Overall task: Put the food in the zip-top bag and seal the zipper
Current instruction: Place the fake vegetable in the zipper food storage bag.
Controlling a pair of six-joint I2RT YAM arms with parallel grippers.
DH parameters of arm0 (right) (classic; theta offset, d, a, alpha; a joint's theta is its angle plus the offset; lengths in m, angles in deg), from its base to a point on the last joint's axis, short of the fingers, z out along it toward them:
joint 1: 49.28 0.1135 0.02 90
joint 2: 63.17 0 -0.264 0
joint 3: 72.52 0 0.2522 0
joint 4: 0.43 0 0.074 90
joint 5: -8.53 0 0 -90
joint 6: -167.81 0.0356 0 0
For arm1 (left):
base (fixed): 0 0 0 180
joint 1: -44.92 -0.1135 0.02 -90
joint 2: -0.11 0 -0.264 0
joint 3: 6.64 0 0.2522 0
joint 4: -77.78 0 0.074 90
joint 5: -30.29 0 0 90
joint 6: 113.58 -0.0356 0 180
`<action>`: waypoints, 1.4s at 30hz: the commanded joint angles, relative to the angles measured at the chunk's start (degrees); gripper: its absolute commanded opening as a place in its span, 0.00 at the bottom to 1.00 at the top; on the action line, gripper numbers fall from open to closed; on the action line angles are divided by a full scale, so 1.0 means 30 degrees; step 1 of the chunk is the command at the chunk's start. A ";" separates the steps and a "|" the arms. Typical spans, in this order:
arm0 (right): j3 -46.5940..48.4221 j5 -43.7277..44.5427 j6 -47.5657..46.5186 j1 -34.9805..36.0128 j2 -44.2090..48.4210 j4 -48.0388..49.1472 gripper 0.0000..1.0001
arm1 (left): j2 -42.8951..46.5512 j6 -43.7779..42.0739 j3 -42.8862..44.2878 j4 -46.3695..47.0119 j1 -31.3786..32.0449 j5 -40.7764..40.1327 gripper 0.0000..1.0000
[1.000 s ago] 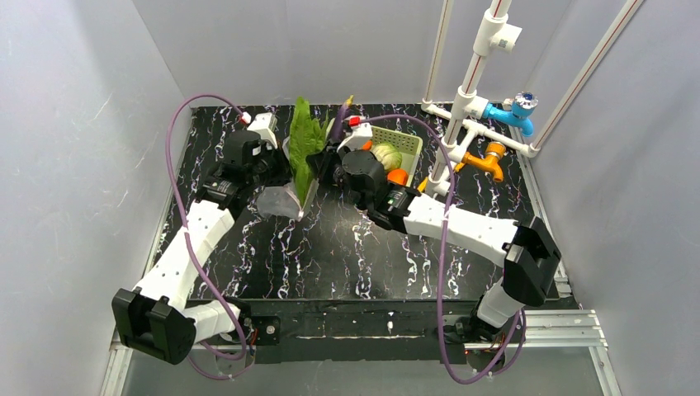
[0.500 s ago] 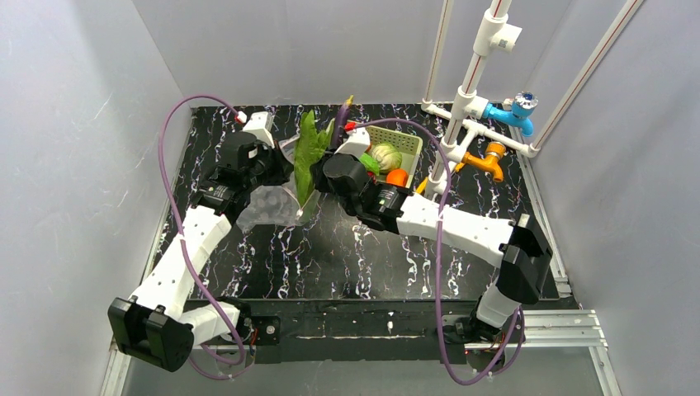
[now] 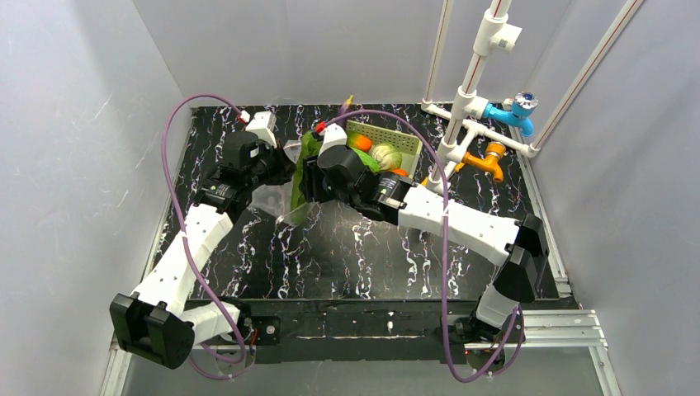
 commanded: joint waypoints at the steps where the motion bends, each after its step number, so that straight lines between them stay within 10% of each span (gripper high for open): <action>1: 0.0835 -0.1598 -0.0090 -0.0184 0.1212 -0.1753 0.49 | 0.0584 -0.0001 0.0054 0.0810 0.0038 0.0391 0.00; 24: -0.0565 -0.3374 0.1627 -0.2734 0.5419 -0.3644 0.86 | 0.0520 -0.0409 -0.0174 0.1088 0.0036 0.0271 0.00; 42: -0.8748 -0.2512 0.3036 -0.3766 0.7735 0.4322 0.35 | 0.0672 -0.0380 -0.0075 0.0956 0.0043 0.0458 0.00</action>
